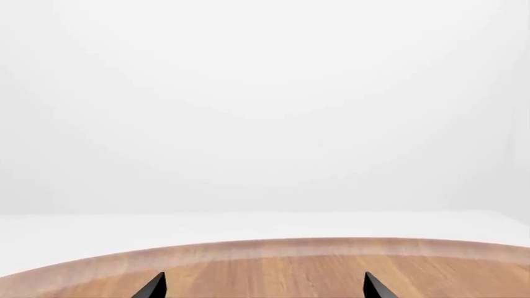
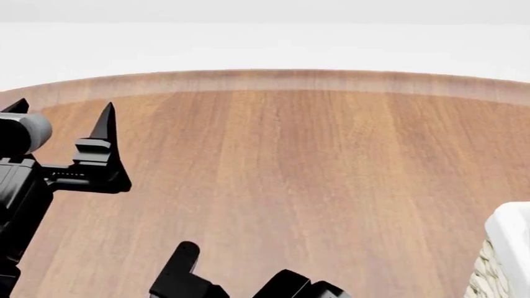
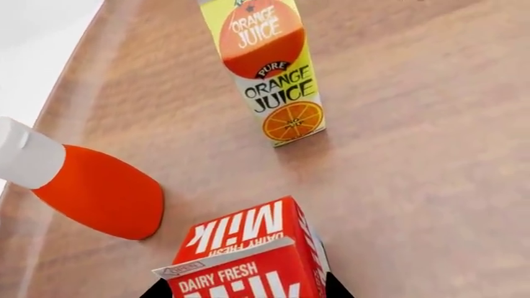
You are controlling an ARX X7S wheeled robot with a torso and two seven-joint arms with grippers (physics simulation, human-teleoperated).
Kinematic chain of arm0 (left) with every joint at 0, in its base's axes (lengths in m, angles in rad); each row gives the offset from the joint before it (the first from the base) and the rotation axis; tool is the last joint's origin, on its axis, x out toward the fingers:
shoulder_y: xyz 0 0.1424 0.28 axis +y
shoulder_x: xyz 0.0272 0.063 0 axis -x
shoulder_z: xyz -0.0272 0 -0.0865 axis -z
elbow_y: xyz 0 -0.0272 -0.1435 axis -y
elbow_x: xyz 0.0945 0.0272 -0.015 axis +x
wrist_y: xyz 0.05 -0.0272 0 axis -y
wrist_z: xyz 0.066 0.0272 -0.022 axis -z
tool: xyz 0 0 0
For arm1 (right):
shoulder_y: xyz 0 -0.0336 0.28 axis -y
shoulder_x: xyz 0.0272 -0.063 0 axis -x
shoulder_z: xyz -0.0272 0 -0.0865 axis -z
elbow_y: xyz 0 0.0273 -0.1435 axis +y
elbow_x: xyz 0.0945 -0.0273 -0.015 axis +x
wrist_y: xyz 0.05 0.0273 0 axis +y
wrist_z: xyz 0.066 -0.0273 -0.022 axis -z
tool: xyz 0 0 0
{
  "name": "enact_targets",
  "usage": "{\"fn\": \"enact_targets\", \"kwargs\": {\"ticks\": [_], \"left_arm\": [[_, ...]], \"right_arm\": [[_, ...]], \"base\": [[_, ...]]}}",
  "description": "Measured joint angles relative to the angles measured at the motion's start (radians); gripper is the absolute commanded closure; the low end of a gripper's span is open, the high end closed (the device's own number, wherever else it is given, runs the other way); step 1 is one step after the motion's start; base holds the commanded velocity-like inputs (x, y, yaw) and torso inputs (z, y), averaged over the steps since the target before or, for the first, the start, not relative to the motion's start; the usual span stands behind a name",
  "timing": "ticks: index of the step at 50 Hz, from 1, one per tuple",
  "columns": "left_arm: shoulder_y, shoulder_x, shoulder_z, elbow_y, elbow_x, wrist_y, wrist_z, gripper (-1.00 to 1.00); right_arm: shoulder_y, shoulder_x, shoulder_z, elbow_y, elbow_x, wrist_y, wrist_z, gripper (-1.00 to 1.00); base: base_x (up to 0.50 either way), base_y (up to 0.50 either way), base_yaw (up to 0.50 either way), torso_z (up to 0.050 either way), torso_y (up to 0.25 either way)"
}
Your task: Pick the milk and place it in the basket.
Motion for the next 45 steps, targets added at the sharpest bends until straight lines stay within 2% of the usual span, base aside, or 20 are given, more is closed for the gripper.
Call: {"fn": "enact_targets", "kwargs": {"ticks": [8, 15, 30, 37, 45], "left_arm": [[0.000, -0.003, 0.000, -0.004, -0.004, 0.004, -0.002, -1.00], [-0.003, -0.007, -0.003, -0.011, -0.007, 0.008, -0.003, -1.00], [-0.005, -0.013, 0.004, -0.020, -0.007, 0.015, -0.008, -1.00], [-0.003, -0.014, 0.012, -0.024, -0.006, 0.020, -0.010, -1.00], [-0.002, -0.016, 0.018, -0.028, -0.006, 0.026, -0.011, -1.00]], "right_arm": [[-0.010, -0.020, 0.071, 0.034, 0.049, 0.035, 0.100, 1.00], [0.005, -0.007, 0.271, 0.045, 0.076, 0.096, 0.348, 1.00], [0.101, 0.080, 0.697, -0.114, 0.208, 0.382, 0.842, 1.00], [0.196, 0.100, 0.846, -0.170, 0.268, 0.541, 1.024, 1.00], [0.329, 0.149, 0.955, -0.168, 0.400, 0.661, 1.261, 1.00]], "base": [[0.00, 0.00, 0.00, 0.000, 0.000], [0.00, 0.00, 0.00, 0.000, 0.000], [0.00, 0.00, 0.00, 0.000, 0.000], [0.00, 0.00, 0.00, 0.000, 0.001], [0.00, 0.00, 0.00, 0.000, 0.001]]}}
